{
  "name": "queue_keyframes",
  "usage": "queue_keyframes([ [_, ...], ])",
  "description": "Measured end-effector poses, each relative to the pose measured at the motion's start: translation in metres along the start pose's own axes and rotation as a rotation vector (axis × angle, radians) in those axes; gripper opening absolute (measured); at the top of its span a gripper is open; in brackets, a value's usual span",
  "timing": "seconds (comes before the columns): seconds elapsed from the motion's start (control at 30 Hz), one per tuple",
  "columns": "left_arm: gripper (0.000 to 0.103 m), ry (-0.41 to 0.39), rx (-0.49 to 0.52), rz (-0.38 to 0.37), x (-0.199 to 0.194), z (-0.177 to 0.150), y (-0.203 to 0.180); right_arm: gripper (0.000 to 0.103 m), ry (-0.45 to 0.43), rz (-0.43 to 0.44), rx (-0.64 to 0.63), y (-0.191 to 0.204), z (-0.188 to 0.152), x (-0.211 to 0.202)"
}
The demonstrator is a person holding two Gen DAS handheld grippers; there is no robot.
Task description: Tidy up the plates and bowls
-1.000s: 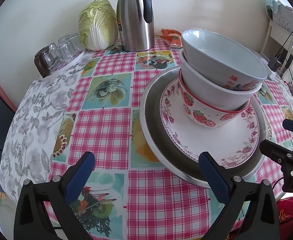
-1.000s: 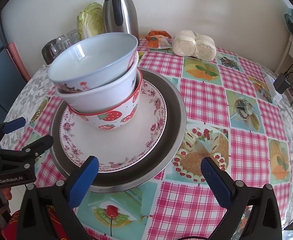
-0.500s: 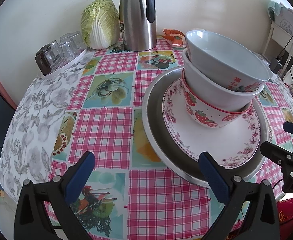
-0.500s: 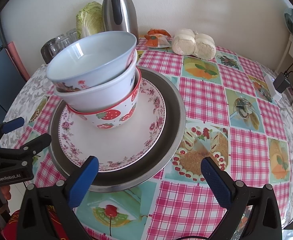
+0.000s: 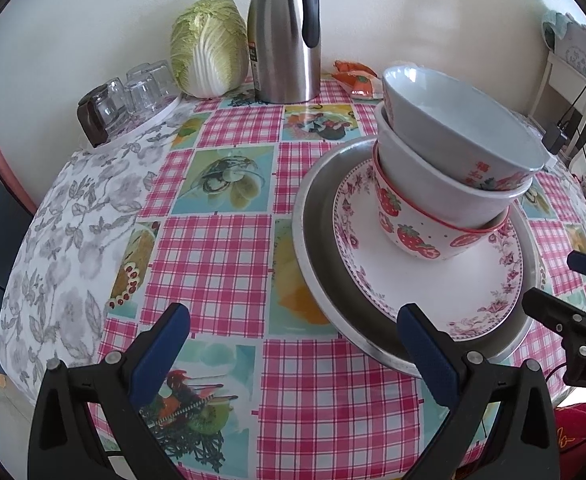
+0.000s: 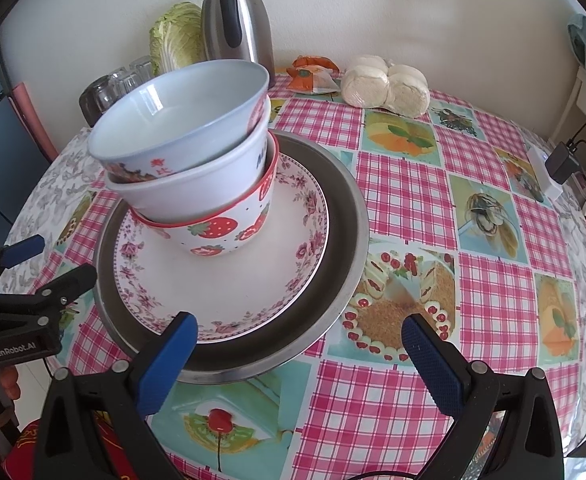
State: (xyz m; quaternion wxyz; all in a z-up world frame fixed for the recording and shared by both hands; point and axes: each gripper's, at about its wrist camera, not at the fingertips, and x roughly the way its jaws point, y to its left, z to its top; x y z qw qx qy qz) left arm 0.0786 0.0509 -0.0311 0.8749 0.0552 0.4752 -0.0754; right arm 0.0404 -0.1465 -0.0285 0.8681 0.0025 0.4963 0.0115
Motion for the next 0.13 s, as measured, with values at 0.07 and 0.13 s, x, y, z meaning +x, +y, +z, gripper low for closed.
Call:
queue_keyframes([
  [0.07, 0.103, -0.004, -0.006, -0.003, -0.0011, 0.0002, 0.0009, 0.103, 0.001, 0.000, 0.000, 0.0000, 0.0005, -0.0001],
  [0.13, 0.103, 0.002, -0.008, -0.004, 0.0002, 0.0007, 0.0012, 0.103, 0.001, 0.000, 0.000, 0.0004, 0.0009, -0.0001],
])
